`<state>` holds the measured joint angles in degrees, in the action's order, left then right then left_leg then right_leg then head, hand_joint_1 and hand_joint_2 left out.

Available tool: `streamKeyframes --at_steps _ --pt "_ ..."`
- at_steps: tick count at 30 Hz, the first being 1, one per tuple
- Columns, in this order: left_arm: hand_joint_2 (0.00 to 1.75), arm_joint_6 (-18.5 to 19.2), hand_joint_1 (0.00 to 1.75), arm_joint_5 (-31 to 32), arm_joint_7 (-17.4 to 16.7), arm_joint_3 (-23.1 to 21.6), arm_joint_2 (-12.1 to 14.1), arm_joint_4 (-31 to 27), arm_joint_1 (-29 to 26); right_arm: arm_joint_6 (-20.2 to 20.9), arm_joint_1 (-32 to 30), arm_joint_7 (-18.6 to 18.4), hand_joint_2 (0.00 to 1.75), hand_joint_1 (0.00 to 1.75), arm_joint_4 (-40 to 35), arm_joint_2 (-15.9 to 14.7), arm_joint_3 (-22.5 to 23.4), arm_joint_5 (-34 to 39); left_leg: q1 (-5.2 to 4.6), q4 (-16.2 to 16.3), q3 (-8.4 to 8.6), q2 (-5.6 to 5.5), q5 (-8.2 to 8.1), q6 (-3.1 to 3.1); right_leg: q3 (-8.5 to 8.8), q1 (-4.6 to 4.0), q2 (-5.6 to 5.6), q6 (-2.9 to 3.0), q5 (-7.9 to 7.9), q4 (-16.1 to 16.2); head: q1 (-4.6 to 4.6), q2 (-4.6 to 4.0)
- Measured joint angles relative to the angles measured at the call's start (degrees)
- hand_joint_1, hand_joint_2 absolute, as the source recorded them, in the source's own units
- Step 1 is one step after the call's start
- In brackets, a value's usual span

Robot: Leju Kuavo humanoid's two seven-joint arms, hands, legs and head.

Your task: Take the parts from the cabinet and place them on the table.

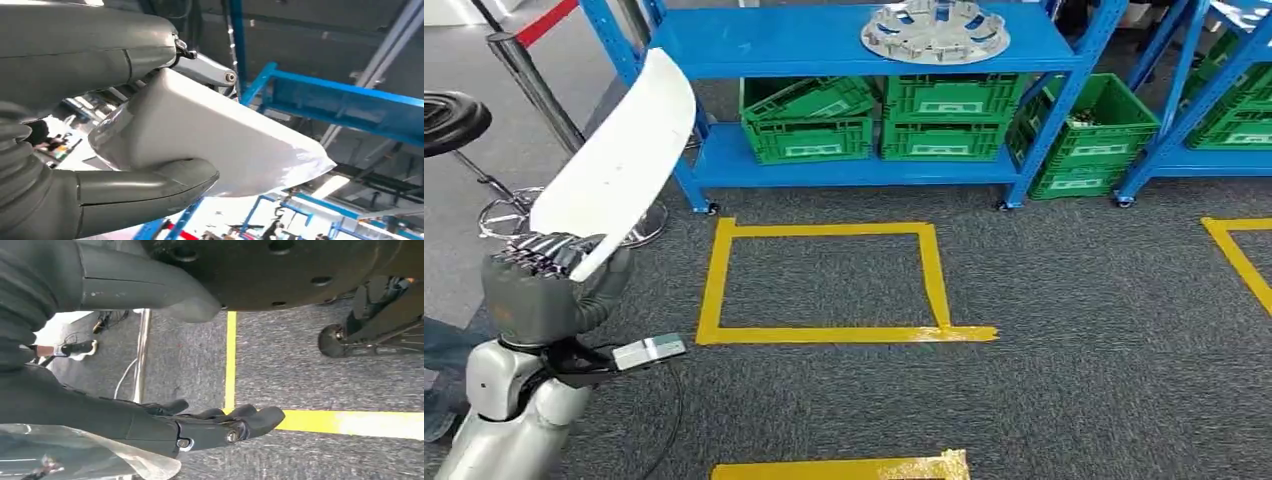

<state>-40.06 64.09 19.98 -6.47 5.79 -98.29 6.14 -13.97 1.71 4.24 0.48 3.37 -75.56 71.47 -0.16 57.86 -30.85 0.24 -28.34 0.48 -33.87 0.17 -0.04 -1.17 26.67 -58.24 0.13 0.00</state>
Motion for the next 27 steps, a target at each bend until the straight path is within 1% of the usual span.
streamKeyframes --at_steps 1,2,3,4,5,6,7,8,9,10,11,12,13,14,15,16,17,18,20,21,22,23,25,26,27 --pt "1.75 0.0 1.75 0.1 0.0 -0.2 0.0 0.0 0.1 0.0 0.0 0.0 1.75 0.00 0.1 0.0 0.0 0.0 0.53 -0.8 0.12 0.26 0.68 0.65 -0.77 0.01 -0.06 -0.29 0.77 -0.5 0.09 0.00" --pt "1.75 0.0 1.75 0.2 0.0 -0.3 0.0 0.0 0.2 0.0 0.0 0.0 1.75 0.00 0.1 0.0 0.0 0.0 0.49 -0.8 -0.07 0.26 0.89 0.98 -1.49 -0.07 -0.05 -0.45 2.57 -2.3 0.19 0.00" --pt "1.75 0.0 1.75 0.2 0.0 -0.3 0.1 0.1 0.3 0.0 0.0 0.0 1.75 0.00 0.1 0.0 0.0 0.0 0.47 -0.8 -0.33 0.27 1.01 1.17 -2.72 -0.04 -0.05 -0.59 4.51 -5.4 0.42 0.00" --pt "1.75 0.0 1.75 0.3 0.0 -0.3 0.2 0.1 0.2 0.0 0.0 0.0 1.75 0.00 0.1 0.0 0.0 0.1 0.32 -0.8 -0.65 0.35 1.20 1.43 -5.09 -0.02 -0.06 -0.75 7.26 -11.2 0.35 0.00" --pt "1.75 0.0 1.75 0.3 0.0 -0.3 0.2 0.3 0.2 0.0 0.0 0.0 1.75 0.00 0.1 0.0 0.0 0.1 0.19 -0.7 -0.91 0.41 1.35 1.54 -6.94 -0.04 -0.05 -0.85 9.06 -15.6 0.37 0.00" --pt "1.75 0.0 1.75 0.3 0.0 -0.4 0.2 0.4 0.2 0.0 -0.1 0.0 1.75 0.00 0.1 0.0 0.0 0.1 0.08 -0.7 -1.09 0.42 1.48 1.55 -7.75 -0.05 -0.06 -0.92 9.52 -17.9 0.42 0.00" --pt "1.75 0.0 1.75 0.3 0.0 -0.4 0.3 0.5 0.2 0.0 -0.2 0.0 1.75 0.00 0.1 0.0 0.0 0.1 0.03 -0.7 -1.15 0.41 1.58 1.52 -7.18 -0.04 -0.04 -0.91 8.63 -17.3 0.35 0.00" --pt "1.75 0.0 1.75 0.3 0.0 -0.5 0.3 0.6 0.2 0.0 -0.3 0.0 1.75 0.00 0.1 0.0 0.0 0.1 0.01 -0.6 -1.15 0.39 1.61 1.51 -5.02 -0.04 -0.05 -0.83 6.49 -13.8 0.39 0.00" --pt "1.75 0.0 1.75 0.3 0.0 -0.6 0.3 0.7 0.3 0.0 -0.3 0.0 1.75 0.00 0.1 0.0 0.0 0.1 0.01 -0.5 -1.14 0.35 1.60 1.49 -1.96 -0.04 -0.04 -0.70 3.96 -8.4 0.37 0.00" --pt "1.75 0.0 1.75 0.3 0.0 -0.6 0.3 0.9 0.3 0.0 -0.3 0.0 1.75 0.00 0.2 0.0 0.0 0.1 0.01 -0.2 -1.15 0.34 1.54 1.39 1.08 -0.02 -0.03 -0.57 1.85 -2.9 0.42 0.00" --pt "1.75 0.0 1.75 0.5 0.0 -0.7 0.3 0.9 0.3 0.0 -0.1 0.0 1.75 0.00 0.2 0.0 0.0 0.1 -0.19 -0.1 -1.36 0.35 1.51 1.13 2.62 -0.13 -0.09 -0.38 3.08 -0.5 0.37 0.00" --pt "1.75 0.0 1.75 0.5 0.0 -0.7 0.3 0.9 0.6 0.0 -0.1 0.0 1.75 0.00 0.2 0.0 0.0 0.1 -0.41 0.6 -1.78 0.31 1.43 0.88 3.08 -0.14 -0.17 -0.01 2.70 0.5 0.33 0.00" --pt "1.75 0.0 1.75 0.6 -0.1 -0.7 0.3 1.0 0.7 0.0 -0.1 0.0 1.75 0.00 0.2 0.0 0.0 0.2 -0.33 0.5 -2.02 0.30 1.79 0.47 2.62 -0.23 -0.19 0.23 2.55 0.1 0.27 0.00" --pt "1.75 0.0 1.75 0.6 -0.1 -0.9 0.3 1.1 0.7 0.0 -0.2 0.0 1.75 0.00 0.2 0.0 0.1 0.1 -0.31 0.3 -2.05 0.30 2.01 0.14 2.52 -0.32 -0.21 0.47 2.46 -0.1 0.29 0.00" --pt "1.75 0.0 1.75 0.6 -0.1 -1.0 0.4 1.2 0.7 0.0 -0.2 -0.1 1.75 0.00 0.2 0.0 0.1 0.1 -0.32 0.3 -2.04 0.28 2.14 -0.06 2.44 -0.29 -0.19 0.73 2.28 0.0 0.28 0.00" --pt "1.75 0.0 1.75 0.6 -0.1 -1.2 0.4 1.2 0.8 0.0 -0.3 0.0 1.75 0.00 0.1 0.2 0.1 0.1 -0.44 0.6 -2.16 0.20 1.87 -0.22 2.50 0.26 -0.03 1.25 1.94 0.5 0.39 0.00" --pt "1.75 0.0 1.75 0.7 -0.1 -1.3 0.4 1.2 0.8 0.0 -0.2 0.0 1.75 0.00 0.2 0.2 0.1 0.2 -0.35 1.5 -2.58 0.08 0.68 -0.70 2.51 0.33 0.00 1.59 1.70 0.6 0.17 0.00" --pt "1.75 0.0 1.75 0.7 -0.1 -1.4 0.6 1.2 1.0 -0.1 -0.2 0.0 1.75 0.00 0.2 0.2 0.1 0.2 -0.13 5.3 -4.04 0.02 -2.04 -1.22 2.32 0.37 0.01 1.89 1.51 0.6 -0.37 0.00" --pt "1.75 0.0 1.75 0.7 -0.2 -1.4 0.6 1.3 1.0 -0.1 -0.2 0.0 1.75 0.00 0.2 0.2 0.1 0.2 0.27 14.4 -7.76 0.02 -6.29 -1.78 1.90 0.33 0.02 2.07 1.31 0.6 -0.39 0.00" --pt "1.75 0.0 1.75 0.7 -0.2 -1.5 0.6 1.5 0.9 -0.1 -0.2 0.0 1.75 0.00 0.2 0.2 0.1 0.2 0.37 17.6 -9.07 0.03 -7.24 -1.95 1.70 0.33 0.03 2.04 1.20 0.6 -0.42 0.00" --pt "1.75 0.0 1.75 0.7 -0.2 -1.5 0.6 1.6 0.8 -0.1 -0.2 -0.1 1.75 0.00 0.2 0.2 0.1 0.2 0.46 18.0 -9.00 0.03 -6.75 -1.99 1.60 0.33 0.03 2.03 1.09 0.6 -0.39 0.00" --pt "1.75 0.0 1.75 0.7 -0.2 -1.6 0.6 1.6 0.8 -0.1 -0.2 -0.1 1.75 0.00 0.2 0.2 0.1 0.2 0.55 15.8 -7.77 0.02 -5.05 -1.96 1.55 0.33 0.02 1.97 1.03 0.6 -0.42 0.00" --pt "1.75 0.0 1.75 0.7 -0.2 -1.6 0.6 1.6 0.8 -0.1 -0.2 -0.1 1.75 0.00 0.2 0.2 0.1 0.2 0.57 6.5 -2.80 0.03 -0.25 -1.61 1.69 0.33 -0.01 1.80 0.92 0.6 -0.41 0.00" --pt "1.75 0.0 1.75 0.8 -0.2 -1.6 0.6 1.6 0.9 -0.2 -0.2 -0.1 1.75 0.00 0.2 0.2 0.1 0.2 0.55 1.6 -0.31 0.02 1.23 -1.31 1.72 0.33 -0.01 1.68 0.85 0.6 -0.39 0.00" --pt "1.75 0.0 1.75 0.8 -0.2 -1.6 0.6 1.6 0.9 -0.2 -0.1 -0.1 1.75 0.00 0.2 0.2 0.1 0.2 0.23 0.0 0.33 0.01 0.52 -1.06 1.40 -0.08 -0.05 1.31 0.80 0.4 -0.37 0.00"
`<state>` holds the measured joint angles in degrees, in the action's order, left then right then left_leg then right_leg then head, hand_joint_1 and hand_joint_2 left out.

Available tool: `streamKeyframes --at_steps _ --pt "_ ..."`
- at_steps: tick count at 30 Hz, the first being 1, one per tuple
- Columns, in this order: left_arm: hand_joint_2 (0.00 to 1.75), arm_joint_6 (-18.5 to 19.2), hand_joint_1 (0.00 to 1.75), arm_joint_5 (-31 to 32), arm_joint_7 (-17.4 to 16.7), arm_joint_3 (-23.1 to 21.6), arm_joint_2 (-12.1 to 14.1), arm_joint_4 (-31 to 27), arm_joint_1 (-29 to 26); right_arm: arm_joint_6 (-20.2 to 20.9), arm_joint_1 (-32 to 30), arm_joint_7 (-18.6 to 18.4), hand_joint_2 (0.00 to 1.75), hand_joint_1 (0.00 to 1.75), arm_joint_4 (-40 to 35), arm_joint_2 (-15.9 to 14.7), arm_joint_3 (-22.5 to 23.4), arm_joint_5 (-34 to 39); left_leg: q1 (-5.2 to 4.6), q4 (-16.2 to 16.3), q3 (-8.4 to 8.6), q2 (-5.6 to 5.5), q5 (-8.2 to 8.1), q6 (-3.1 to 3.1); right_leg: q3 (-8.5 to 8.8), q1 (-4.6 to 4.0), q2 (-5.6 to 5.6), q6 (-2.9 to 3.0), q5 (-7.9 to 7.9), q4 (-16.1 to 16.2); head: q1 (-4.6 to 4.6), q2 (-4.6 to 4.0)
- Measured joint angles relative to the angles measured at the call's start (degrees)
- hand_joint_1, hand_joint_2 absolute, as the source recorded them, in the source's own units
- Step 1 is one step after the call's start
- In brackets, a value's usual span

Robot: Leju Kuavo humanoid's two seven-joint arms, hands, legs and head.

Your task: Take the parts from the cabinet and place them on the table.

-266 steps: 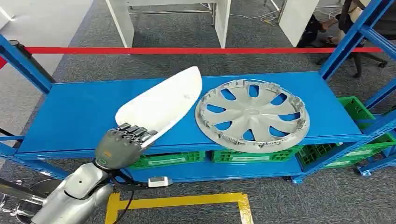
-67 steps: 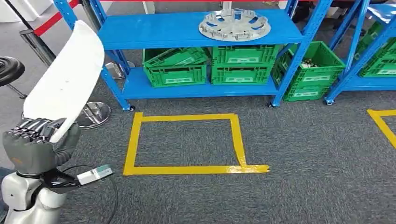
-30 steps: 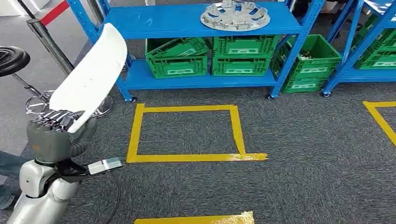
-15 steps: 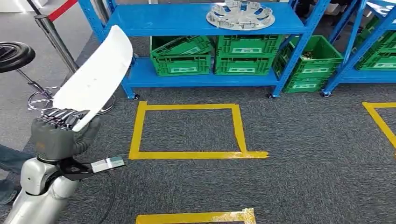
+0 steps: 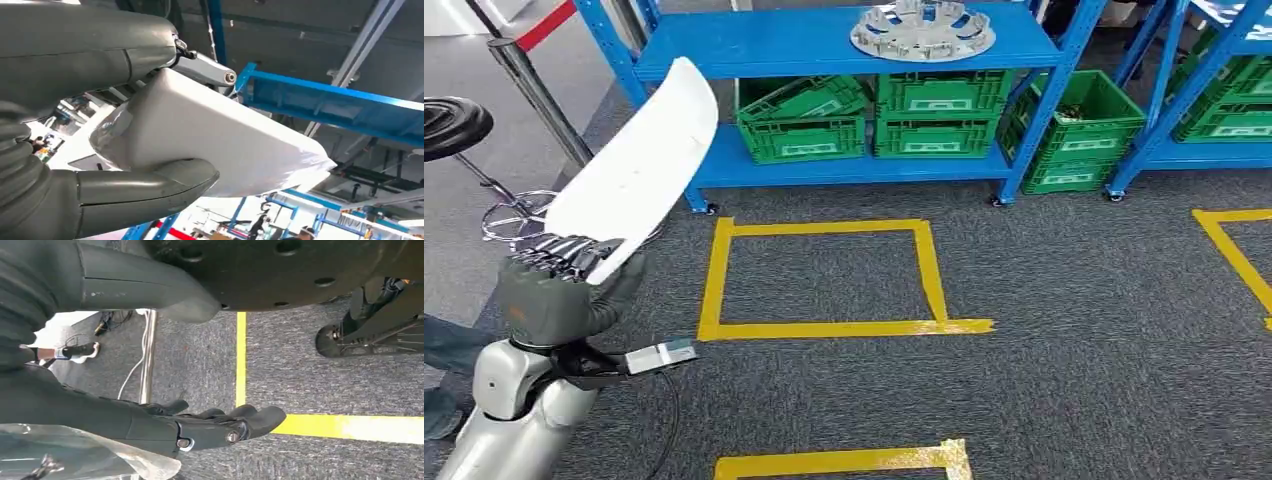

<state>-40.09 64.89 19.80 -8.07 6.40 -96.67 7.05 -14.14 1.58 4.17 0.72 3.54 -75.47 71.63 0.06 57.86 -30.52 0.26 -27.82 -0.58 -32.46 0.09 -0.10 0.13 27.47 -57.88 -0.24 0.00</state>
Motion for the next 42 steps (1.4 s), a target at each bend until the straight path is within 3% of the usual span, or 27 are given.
streamKeyframes --at_steps 3,4,5,9,12,15,21,27,33,42 --pt "1.75 0.0 1.75 0.1 0.0 0.0 0.0 0.0 -0.1 0.0 0.0 0.0 1.75 0.00 0.0 0.0 0.0 0.0 -0.13 -0.3 -0.70 -0.04 0.08 0.71 -0.55 0.10 0.21 -0.92 -0.60 0.4 0.00 0.00" --pt "1.75 0.0 1.75 0.2 0.0 0.0 -0.1 0.0 -0.1 0.0 0.0 0.0 1.75 0.00 0.0 0.0 0.0 0.0 0.12 -0.7 -0.69 -0.07 0.35 0.44 -0.63 -0.13 0.19 0.33 -0.03 0.2 0.11 0.00" --pt "1.75 0.0 1.75 0.2 0.0 0.0 -0.1 0.0 -0.1 0.0 0.0 0.0 1.75 0.00 0.1 0.0 0.0 0.0 0.08 -0.7 -0.71 -0.10 0.37 0.43 -0.77 -0.13 0.19 1.54 -0.63 0.2 0.20 0.00" --pt "1.75 0.0 1.75 -0.1 0.0 0.0 -0.1 0.0 -0.1 0.0 0.0 0.0 1.75 0.00 0.2 0.0 0.0 0.0 -0.15 -0.6 -0.91 -0.08 0.57 0.85 -0.64 0.03 0.12 0.33 -1.17 0.8 0.18 0.00" --pt "1.75 0.0 1.75 -0.2 0.0 0.0 -0.1 0.1 -0.1 0.0 0.0 0.0 1.75 0.00 0.2 0.0 0.1 0.0 -0.24 -0.6 -1.07 -0.08 0.68 1.05 -0.71 0.11 0.10 -0.05 -1.39 1.0 0.18 0.00" --pt "1.75 0.0 1.75 -0.2 -0.3 0.0 -0.1 0.2 -0.1 0.0 0.0 0.1 1.75 0.00 0.2 0.0 0.3 0.0 -0.36 -0.5 -1.13 -0.08 0.70 1.17 -0.75 0.27 0.10 -0.79 -1.45 1.0 0.15 0.00" --pt "1.75 0.0 1.75 -0.2 -1.0 -0.1 -0.1 0.7 -0.1 -0.6 0.0 -0.1 1.75 0.00 0.2 0.0 0.4 0.1 -0.36 -0.5 -1.15 -0.07 0.74 1.21 -0.85 0.29 0.10 -0.97 -1.49 1.0 0.13 0.00" --pt "1.75 0.0 1.75 0.9 -1.6 -0.1 -0.1 0.7 -0.1 -6.1 0.1 -0.8 1.75 0.00 0.2 0.1 0.5 -0.1 -0.29 -0.5 -1.17 -0.07 0.78 1.17 -0.95 0.22 0.11 -0.95 -1.47 0.8 0.13 0.00" --pt "1.75 0.0 1.75 2.6 -3.8 0.1 0.1 0.2 -1.1 -14.8 0.0 -0.3 1.75 0.00 0.2 0.1 0.5 0.1 -0.23 -0.5 -1.18 -0.07 0.79 1.15 -0.98 0.19 0.11 -0.92 -1.45 0.8 0.13 0.00" --pt "1.75 0.0 1.75 2.9 -4.1 0.3 0.6 -0.3 -1.8 -15.5 -0.2 0.4 1.75 0.00 0.2 0.0 0.5 0.7 -0.23 -0.5 -1.22 -0.07 0.81 1.16 -1.00 0.19 0.13 -0.92 -1.45 0.8 0.13 0.00"
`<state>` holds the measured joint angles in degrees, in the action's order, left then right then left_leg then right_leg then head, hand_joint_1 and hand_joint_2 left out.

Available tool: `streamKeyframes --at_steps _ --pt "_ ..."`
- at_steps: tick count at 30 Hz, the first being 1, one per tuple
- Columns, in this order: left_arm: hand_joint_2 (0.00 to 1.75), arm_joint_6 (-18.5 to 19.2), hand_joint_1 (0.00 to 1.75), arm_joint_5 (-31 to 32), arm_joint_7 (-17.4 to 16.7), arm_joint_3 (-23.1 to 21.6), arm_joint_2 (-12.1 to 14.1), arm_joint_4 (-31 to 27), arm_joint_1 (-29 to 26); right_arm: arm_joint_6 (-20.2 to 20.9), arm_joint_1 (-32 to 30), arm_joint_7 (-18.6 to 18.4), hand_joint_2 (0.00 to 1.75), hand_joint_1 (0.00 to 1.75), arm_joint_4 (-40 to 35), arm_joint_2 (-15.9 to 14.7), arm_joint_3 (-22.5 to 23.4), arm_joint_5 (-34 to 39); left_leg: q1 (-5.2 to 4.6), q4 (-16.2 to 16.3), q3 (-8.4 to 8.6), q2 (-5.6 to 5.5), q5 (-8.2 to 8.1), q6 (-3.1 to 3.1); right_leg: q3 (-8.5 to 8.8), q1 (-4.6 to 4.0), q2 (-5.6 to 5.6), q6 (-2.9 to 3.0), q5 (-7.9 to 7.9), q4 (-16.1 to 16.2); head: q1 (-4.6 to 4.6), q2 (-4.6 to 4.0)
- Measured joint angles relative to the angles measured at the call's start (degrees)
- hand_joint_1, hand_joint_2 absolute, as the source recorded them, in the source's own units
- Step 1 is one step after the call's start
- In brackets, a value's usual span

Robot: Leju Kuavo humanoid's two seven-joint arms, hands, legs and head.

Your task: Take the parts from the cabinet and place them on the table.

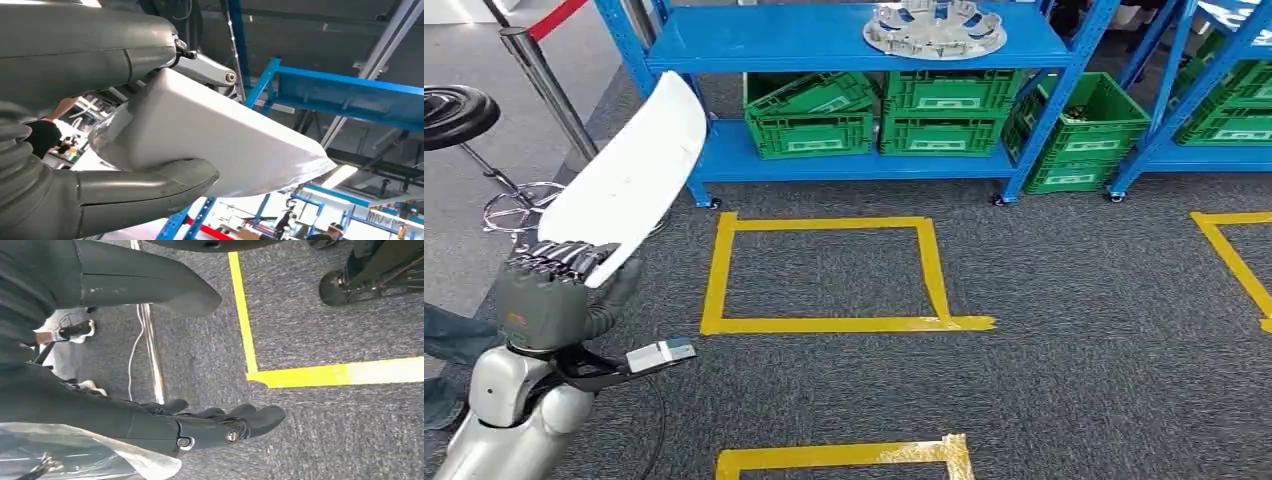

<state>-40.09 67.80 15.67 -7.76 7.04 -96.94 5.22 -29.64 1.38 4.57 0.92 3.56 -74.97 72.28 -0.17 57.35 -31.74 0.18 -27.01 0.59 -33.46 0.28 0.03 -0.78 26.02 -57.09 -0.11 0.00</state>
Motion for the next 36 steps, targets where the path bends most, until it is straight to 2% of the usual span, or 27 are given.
streamKeyframes --at_steps 8,9,11,12,13,16,17,18,19,20,21,22,23,26,27,28,29,31,32,33,34,35,36 --pt "1.75 0.0 1.75 0.6 -0.6 0.3 0.6 -0.4 -0.4 -0.9 -0.3 0.8 1.75 0.00 0.0 -1.2 0.9 1.2 -0.01 0.0 -0.03 0.00 0.00 0.01 -0.02 0.00 0.01 0.00 0.00 0.0 0.00 0.00" --pt "1.75 0.0 1.75 0.6 -0.8 0.4 0.7 -0.4 -0.4 -0.9 -0.3 0.8 1.75 0.00 0.0 -1.3 0.9 1.3 -0.31 0.5 -0.12 0.00 -0.13 0.28 0.16 0.35 0.02 -0.45 -0.36 0.5 0.00 0.00" --pt "1.75 0.0 1.75 0.7 -0.9 0.5 1.0 -0.7 -0.5 -1.0 -0.3 0.9 1.75 0.00 0.0 -1.3 1.0 1.5 -0.33 -0.8 0.08 -0.05 0.57 1.39 0.46 0.24 0.17 -1.18 -0.69 0.9 -0.15 0.00" --pt "1.75 0.0 1.75 0.7 -0.9 0.6 1.1 -0.9 -0.6 -1.1 -0.3 0.9 1.75 0.00 0.0 -1.4 1.1 1.6 0.38 -2.1 0.88 0.11 1.44 1.52 -0.19 0.29 0.11 -1.13 -0.04 0.6 0.02 0.00" --pt "1.75 0.0 1.75 0.7 -0.9 0.6 1.1 -0.9 -0.4 -1.2 -0.4 0.9 1.75 0.00 0.0 -1.5 1.2 1.6 0.27 -2.8 1.02 -0.07 1.81 1.95 -0.86 0.23 0.01 -1.11 1.88 -1.2 0.00 0.00" --pt "1.75 0.0 1.75 1.0 -1.2 0.9 1.2 -0.9 -0.8 -1.3 -0.3 1.0 1.75 0.00 0.0 -1.7 1.4 1.6 0.28 -2.5 0.34 -0.56 1.98 1.87 -6.45 0.51 -0.03 -1.34 8.45 -14.5 0.02 0.00" --pt "1.75 0.0 1.75 1.0 -1.3 0.9 1.2 -0.9 -0.8 -1.4 -0.4 1.0 1.75 0.00 0.0 -1.7 1.4 1.6 0.36 -2.3 0.13 -0.90 2.01 1.77 -7.35 0.61 -0.03 -1.51 8.97 -16.7 0.02 0.00" --pt "1.75 0.0 1.75 1.0 -1.3 0.9 1.2 -0.9 -0.9 -1.4 -0.4 1.0 1.75 0.00 0.0 -1.8 1.4 1.5 0.49 -2.1 -0.03 -1.40 2.00 1.54 -6.91 0.81 -0.04 -1.74 8.11 -16.2 0.04 0.00" --pt "1.75 0.0 1.75 1.1 -1.4 0.9 1.2 -0.9 -0.9 -1.4 -0.4 0.9 1.75 0.00 0.0 -1.8 1.4 1.5 0.72 -1.9 -0.13 -1.98 1.95 1.16 -5.01 1.08 -0.05 -1.95 6.15 -13.1 0.02 0.00" --pt "1.75 0.0 1.75 1.2 -1.6 0.8 1.3 -0.9 -0.9 -1.4 -0.4 0.9 1.75 0.00 0.0 -1.9 1.4 1.5 0.97 -1.5 -0.23 -2.58 1.78 0.72 -2.26 1.42 -0.23 -2.16 3.86 -8.3 0.02 0.00" --pt "1.75 0.0 1.75 1.2 -1.8 0.8 1.3 -0.9 -0.9 -1.5 -0.4 0.9 1.75 0.00 0.0 -1.9 1.4 1.3 1.23 -0.7 -0.45 -3.14 1.42 0.14 0.83 1.92 -1.33 -2.59 1.89 -2.9 0.09 0.00" --pt "1.75 0.0 1.75 1.2 -1.9 0.8 1.3 -1.0 -0.9 -1.4 -0.3 0.9 1.75 0.00 0.0 -1.8 1.4 1.2 1.18 0.0 -0.97 -3.57 1.14 -0.49 1.75 2.16 -4.67 -3.14 4.03 -1.5 0.18 0.00" --pt "1.75 0.0 1.75 1.3 -2.1 0.9 1.6 -1.1 -0.8 -1.4 -0.3 0.9 1.75 0.00 -0.1 -1.8 1.4 1.1 0.95 1.2 -1.68 -4.15 0.84 -1.05 1.98 2.09 -4.11 -2.09 3.60 -1.4 0.31 0.00" --pt "1.75 0.0 1.75 1.7 -2.1 0.9 1.8 -1.4 -1.0 -1.6 -0.3 0.9 1.75 0.00 -0.1 -1.9 1.4 0.8 1.29 0.9 -2.03 -5.47 1.47 -1.82 1.73 1.62 -2.36 -1.04 3.52 -2.4 0.07 0.00" --pt "1.75 0.0 1.75 1.7 -2.1 0.9 1.9 -1.4 -1.1 -1.6 -0.3 0.9 1.75 0.00 -0.1 -1.9 1.4 0.7 1.36 1.4 -2.26 -4.57 0.99 -2.04 1.72 1.83 -1.59 -0.46 3.38 -2.2 0.00 0.00" --pt "1.75 0.0 1.75 1.7 -2.1 1.0 2.0 -1.5 -1.0 -1.6 -0.3 0.9 1.75 0.00 -0.1 -2.0 1.4 0.5 1.11 3.0 -2.88 -2.22 -0.21 -2.19 1.74 1.67 -1.10 -0.11 3.37 -2.2 -0.41 0.00" --pt "1.75 0.0 1.75 1.7 -2.1 1.0 2.0 -1.5 -0.8 -1.6 -0.4 0.9 1.75 0.00 -0.1 -2.0 1.4 0.4 1.12 6.5 -4.45 -1.24 -2.37 -2.37 1.66 1.50 -0.45 0.15 3.35 -2.2 -0.72 0.00" --pt "1.75 0.0 1.75 1.7 -2.1 0.9 2.0 -1.5 -1.0 -1.5 -0.5 0.7 1.75 0.00 -0.1 -2.0 1.4 0.2 1.13 15.7 -8.32 -0.88 -6.63 -2.49 1.53 1.23 1.02 0.33 3.44 -2.2 -0.79 0.00" --pt "1.75 0.0 1.75 1.7 -2.1 0.9 2.0 -1.5 -1.1 -1.4 -0.5 0.6 1.75 0.00 -0.1 -2.0 1.4 0.2 1.13 18.7 -9.56 -0.88 -7.52 -2.43 1.49 1.07 1.78 0.40 3.48 -2.2 -0.76 0.00" --pt "1.75 0.0 1.75 1.7 -2.0 0.9 2.0 -1.5 -1.1 -1.3 -0.4 0.6 1.75 0.00 -0.1 -2.0 1.4 0.1 1.12 18.8 -9.49 -0.88 -6.97 -2.31 1.52 0.92 2.50 0.47 3.52 -2.2 -0.79 0.00" --pt "1.75 0.0 1.75 1.7 -2.0 0.9 2.1 -1.6 -1.1 -1.2 -0.4 0.5 1.75 0.00 -0.1 -2.0 1.4 0.0 1.06 16.3 -8.12 -0.81 -5.13 -1.95 1.60 0.75 3.30 0.52 3.57 -2.2 -0.76 0.00" --pt "1.75 0.0 1.75 1.7 -2.0 0.9 2.1 -1.6 -1.1 -1.1 -0.3 0.4 1.75 0.00 -0.1 -2.0 1.4 -0.1 0.90 12.1 -5.88 -0.48 -2.83 -1.50 1.73 0.62 3.93 0.54 3.60 -2.2 -0.74 0.00" --pt "1.75 0.0 1.75 1.7 -2.0 0.9 2.1 -1.6 -1.1 -1.0 -0.2 0.4 1.75 0.00 -0.1 -2.0 1.4 -0.1 0.56 6.6 -3.03 0.67 -0.38 -0.86 1.90 0.51 4.57 0.58 3.70 -2.1 -0.79 0.00"
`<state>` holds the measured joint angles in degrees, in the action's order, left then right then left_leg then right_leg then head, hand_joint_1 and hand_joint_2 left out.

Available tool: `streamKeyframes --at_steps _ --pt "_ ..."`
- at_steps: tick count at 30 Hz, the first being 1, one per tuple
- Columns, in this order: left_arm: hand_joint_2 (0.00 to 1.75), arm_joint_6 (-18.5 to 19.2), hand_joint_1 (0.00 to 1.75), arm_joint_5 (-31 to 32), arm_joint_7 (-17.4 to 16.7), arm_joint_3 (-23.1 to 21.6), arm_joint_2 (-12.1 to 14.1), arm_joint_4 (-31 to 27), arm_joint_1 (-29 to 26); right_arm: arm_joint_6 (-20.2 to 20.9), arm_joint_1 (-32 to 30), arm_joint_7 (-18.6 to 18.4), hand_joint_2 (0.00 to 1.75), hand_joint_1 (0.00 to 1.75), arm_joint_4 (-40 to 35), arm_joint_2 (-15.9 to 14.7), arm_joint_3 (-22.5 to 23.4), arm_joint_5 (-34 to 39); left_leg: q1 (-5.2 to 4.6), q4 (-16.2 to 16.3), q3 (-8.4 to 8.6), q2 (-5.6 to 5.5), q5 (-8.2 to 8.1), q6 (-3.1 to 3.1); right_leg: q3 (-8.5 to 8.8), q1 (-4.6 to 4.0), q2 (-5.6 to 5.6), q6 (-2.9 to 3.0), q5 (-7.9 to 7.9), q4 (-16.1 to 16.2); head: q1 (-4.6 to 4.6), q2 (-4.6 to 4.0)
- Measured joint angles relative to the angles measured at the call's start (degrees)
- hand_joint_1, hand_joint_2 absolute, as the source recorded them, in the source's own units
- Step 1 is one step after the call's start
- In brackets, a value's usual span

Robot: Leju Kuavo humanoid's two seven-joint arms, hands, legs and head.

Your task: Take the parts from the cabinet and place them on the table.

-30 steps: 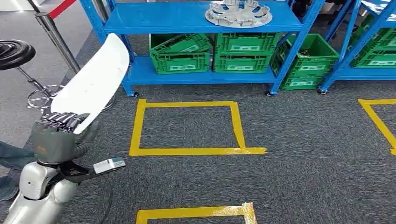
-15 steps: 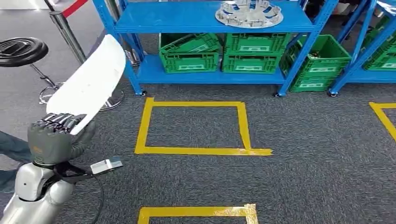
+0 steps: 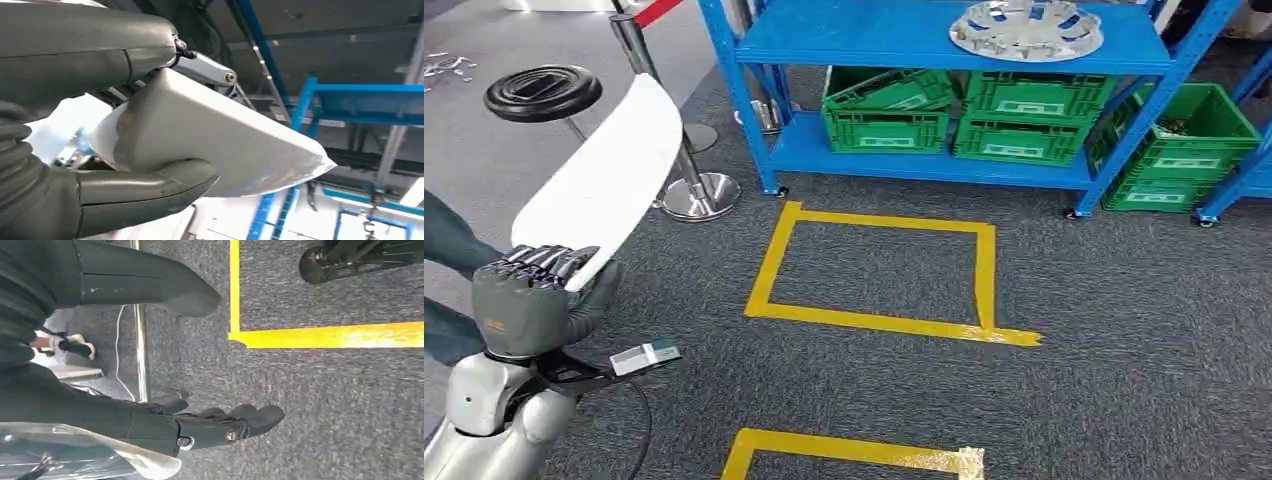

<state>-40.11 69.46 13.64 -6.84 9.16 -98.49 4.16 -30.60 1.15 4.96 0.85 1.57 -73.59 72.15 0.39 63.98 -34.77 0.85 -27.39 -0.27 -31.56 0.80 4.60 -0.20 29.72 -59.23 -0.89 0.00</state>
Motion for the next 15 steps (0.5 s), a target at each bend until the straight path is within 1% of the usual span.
streamKeyframes --at_steps 1,2,3,4,5,6,7,8,9,10,11,12,13,14,15 --pt "1.75 0.0 1.75 0.0 0.0 0.0 0.1 0.0 0.1 0.0 0.0 0.0 1.75 0.00 0.0 0.0 0.0 0.0 -0.64 -4.0 1.90 2.65 0.48 0.69 0.12 -0.04 0.57 -0.01 0.03 0.1 0.04 0.00" --pt "1.75 0.0 1.75 0.0 0.0 0.0 0.1 0.0 0.3 0.1 0.0 0.0 1.75 0.00 0.0 0.0 0.0 0.0 -1.20 -4.9 2.29 3.89 -0.14 0.92 0.02 -0.49 1.15 -0.26 0.17 0.0 0.04 0.00" --pt "1.75 0.0 1.75 0.0 0.0 0.0 0.1 -0.1 0.4 0.1 0.0 0.0 1.75 0.00 0.0 0.0 0.0 -0.1 -1.27 -4.9 2.08 3.35 -0.09 1.00 -0.13 -0.42 1.88 -0.41 0.08 0.1 -0.07 0.00" --pt "1.75 0.0 1.75 0.0 0.0 0.0 0.2 -0.2 0.3 0.1 0.0 0.0 1.75 0.00 0.0 0.0 0.0 -0.1 -1.36 -5.0 1.83 2.59 -0.02 1.11 -0.01 -0.39 2.62 -0.55 0.07 0.2 0.00 0.00" --pt "1.75 0.0 1.75 0.0 0.0 0.0 0.2 -0.2 0.2 0.2 0.2 -0.1 1.75 0.00 0.0 0.0 0.0 -0.1 -1.39 -5.2 1.56 1.81 0.13 1.32 0.32 -0.37 3.40 -0.83 -0.05 0.6 -0.05 0.00" --pt "1.75 0.0 1.75 0.0 0.0 0.0 0.4 -0.2 0.2 0.2 0.3 -0.1 1.75 0.00 0.0 0.0 0.0 0.0 -1.04 -6.2 2.27 1.05 0.71 1.70 0.48 -0.53 3.92 -1.25 0.27 0.6 -0.04 0.00" --pt "1.75 0.0 1.75 0.0 0.0 0.0 0.3 -0.3 0.1 0.2 0.5 -0.1 1.75 0.00 0.0 0.0 0.0 -0.1 -0.82 -6.7 2.44 0.70 1.06 1.81 -0.08 -0.21 0.84 -1.50 1.14 0.0 0.15 0.00" --pt "1.75 -0.1 1.75 0.0 0.0 0.0 0.3 -0.3 0.4 0.2 0.5 -0.1 1.75 0.00 0.0 0.0 0.0 0.0 -0.63 -6.8 2.35 0.10 1.32 2.20 -1.33 -0.12 -2.12 -1.47 3.04 -2.8 0.24 0.00" --pt "1.75 -0.1 1.75 0.0 0.0 0.0 0.3 -0.3 0.5 0.2 0.4 -0.1 1.75 0.00 0.0 0.0 0.0 -0.1 -0.62 -6.8 2.19 -0.57 1.35 2.26 -3.27 -0.11 -3.58 -1.54 5.00 -7.1 0.41 0.00" --pt "1.75 -0.1 1.75 0.0 0.0 0.0 0.2 -0.3 0.3 0.2 0.3 -0.1 1.75 0.00 0.0 0.0 0.0 -0.1 -0.68 -6.8 2.14 -1.36 1.36 2.29 -5.86 -0.13 -4.27 -1.63 7.14 -12.4 0.44 0.00" --pt "1.75 -0.1 1.75 0.0 0.0 0.0 0.2 -0.3 0.2 0.2 0.2 -0.1 1.75 0.00 0.0 0.0 0.0 -0.1 -0.74 -6.8 2.11 -2.04 1.37 2.30 -7.60 -0.20 -4.48 -1.68 8.01 -15.7 0.41 0.00" --pt "1.75 -0.1 1.75 0.0 0.0 0.0 0.2 -0.3 0.2 0.2 0.1 -0.2 1.75 0.00 0.0 0.0 0.0 -0.1 -0.77 -6.8 2.13 -2.90 1.37 2.30 -8.39 -0.21 -4.53 -1.67 7.51 -16.7 0.46 0.00" --pt "1.75 -0.1 1.75 0.0 0.0 0.0 0.2 -0.3 0.2 0.2 0.0 -0.3 1.75 0.00 0.0 0.0 -0.1 -0.1 -0.77 -6.7 2.18 -3.75 1.37 2.30 -7.81 -0.21 -4.56 -1.64 5.75 -15.1 0.37 0.00" --pt "1.75 -0.1 1.75 0.0 0.0 0.0 0.2 -0.3 0.2 0.3 -0.1 -0.3 1.75 0.00 0.0 0.0 -0.1 -0.1 -0.74 -6.6 2.20 -4.68 1.36 2.28 -6.12 -0.17 -4.74 -1.61 3.02 -11.1 0.46 0.00" --pt "1.75 -0.1 1.75 0.0 0.0 0.0 0.2 -0.3 0.2 0.4 0.0 -0.3 1.75 0.00 0.0 0.0 -0.1 -0.1 -0.69 -6.4 2.22 -5.44 1.27 2.14 -3.87 -0.06 -5.41 -1.50 0.23 -6.1 0.41 0.00"
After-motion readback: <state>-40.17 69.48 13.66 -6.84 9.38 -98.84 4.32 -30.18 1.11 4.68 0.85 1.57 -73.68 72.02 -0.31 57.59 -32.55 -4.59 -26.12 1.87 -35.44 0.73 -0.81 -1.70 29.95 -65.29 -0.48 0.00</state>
